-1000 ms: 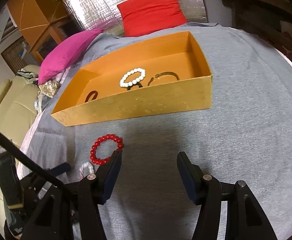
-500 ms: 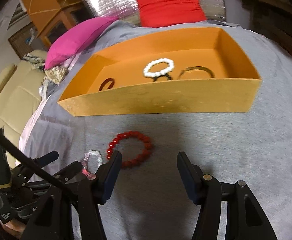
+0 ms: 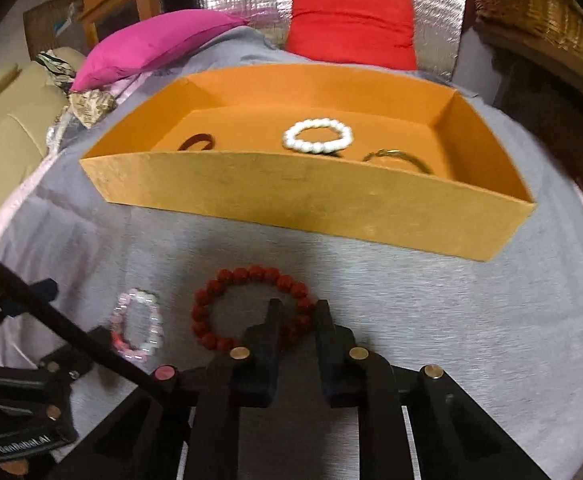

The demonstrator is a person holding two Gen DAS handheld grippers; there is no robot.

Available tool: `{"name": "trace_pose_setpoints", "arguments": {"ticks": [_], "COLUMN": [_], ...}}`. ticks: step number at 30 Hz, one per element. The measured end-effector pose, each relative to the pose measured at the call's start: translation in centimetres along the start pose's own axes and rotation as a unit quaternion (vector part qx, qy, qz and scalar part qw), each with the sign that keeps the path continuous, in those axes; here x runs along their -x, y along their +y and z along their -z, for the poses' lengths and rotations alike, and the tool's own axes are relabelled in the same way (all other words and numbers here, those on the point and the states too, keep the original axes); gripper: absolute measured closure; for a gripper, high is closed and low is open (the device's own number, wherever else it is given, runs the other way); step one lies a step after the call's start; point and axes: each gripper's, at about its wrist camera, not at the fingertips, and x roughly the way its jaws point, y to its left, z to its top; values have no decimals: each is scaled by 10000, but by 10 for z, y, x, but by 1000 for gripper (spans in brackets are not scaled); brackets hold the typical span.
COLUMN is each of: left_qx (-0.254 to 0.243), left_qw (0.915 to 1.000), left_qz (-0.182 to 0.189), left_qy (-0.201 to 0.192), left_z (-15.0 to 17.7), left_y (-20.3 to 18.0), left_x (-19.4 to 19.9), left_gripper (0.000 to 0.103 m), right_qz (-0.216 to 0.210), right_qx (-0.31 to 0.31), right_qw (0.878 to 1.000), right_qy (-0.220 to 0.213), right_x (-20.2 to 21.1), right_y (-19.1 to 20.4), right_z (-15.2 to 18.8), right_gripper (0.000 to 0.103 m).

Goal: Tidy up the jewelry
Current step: 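Move the left tool over the pink crystal bracelet while the right lowers around the red bead bracelet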

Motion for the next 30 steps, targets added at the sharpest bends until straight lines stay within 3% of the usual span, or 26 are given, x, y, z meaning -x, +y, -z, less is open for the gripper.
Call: {"name": "trace_pose_setpoints", "arguments": {"ticks": [9,17,26,30], "left_qx": [-160,-291,-383,-414], "left_qw": [9998,9995,9992,9991], "left_qz": [-122,-146,-118,-111], "left_qy": [-28,-18,11,39], "left_z": [-2,-3,-2,-1], "left_y": [-10,-20,-26,-26], "left_x": [0,-2,-3,-4], "left_gripper": [21,21,21,21], "right_qz": [-45,-302,-511,-521], "right_qx": [-521,-926,-994,-981], "right_qw": [9986,9949,9932,9933], "right_qy": [77,257,324,308], "right_x": [11,11,11,11], "right_y": [-54,-78,-80,-82], "right_z": [8,14,17,19], "right_gripper": [86,85,66,66]}}
